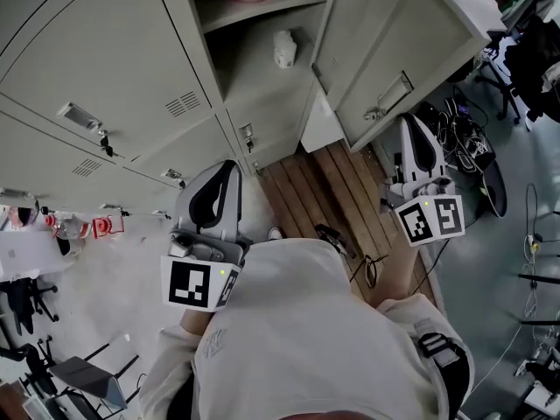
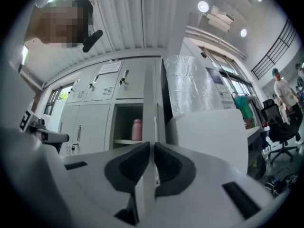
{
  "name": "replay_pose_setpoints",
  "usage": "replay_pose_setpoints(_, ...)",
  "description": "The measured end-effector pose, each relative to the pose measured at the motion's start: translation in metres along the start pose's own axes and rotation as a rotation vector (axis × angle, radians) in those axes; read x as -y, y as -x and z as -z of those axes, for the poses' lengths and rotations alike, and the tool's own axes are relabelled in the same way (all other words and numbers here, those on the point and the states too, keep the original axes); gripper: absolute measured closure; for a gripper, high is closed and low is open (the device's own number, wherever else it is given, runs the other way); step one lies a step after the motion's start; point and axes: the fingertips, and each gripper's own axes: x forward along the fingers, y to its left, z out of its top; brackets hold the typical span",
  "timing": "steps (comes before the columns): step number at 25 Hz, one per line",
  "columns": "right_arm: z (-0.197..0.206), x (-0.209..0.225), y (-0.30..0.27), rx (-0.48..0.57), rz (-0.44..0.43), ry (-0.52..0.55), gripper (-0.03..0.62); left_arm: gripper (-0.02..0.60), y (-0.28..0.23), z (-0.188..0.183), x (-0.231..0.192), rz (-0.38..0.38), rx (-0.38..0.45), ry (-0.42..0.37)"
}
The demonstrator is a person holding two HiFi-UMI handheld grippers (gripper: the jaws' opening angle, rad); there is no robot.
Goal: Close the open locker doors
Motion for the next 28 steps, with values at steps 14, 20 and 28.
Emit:
replay_pose_setpoints(14, -0.011, -0.051, -0.019, 0.055, -0.235, -0.077, 0.574, 0.574, 0.007, -0.004, -0.004, -0.017, 0.009, -0.012)
replay_pose_setpoints(20, 0.0, -0.079, -0.035, 0.02, -0.334, -0.114, 0.508, 0.574, 0.017, -0.006, -0.013, -0.045, 0.016, -0.019)
replay_pose_setpoints(28, 0.005, -0.127, -0.073, 0.0, -0.465, -0.11, 0.508, 0.574, 0.032, -0.01, -0.036, -0.087, 0.025, -0.026)
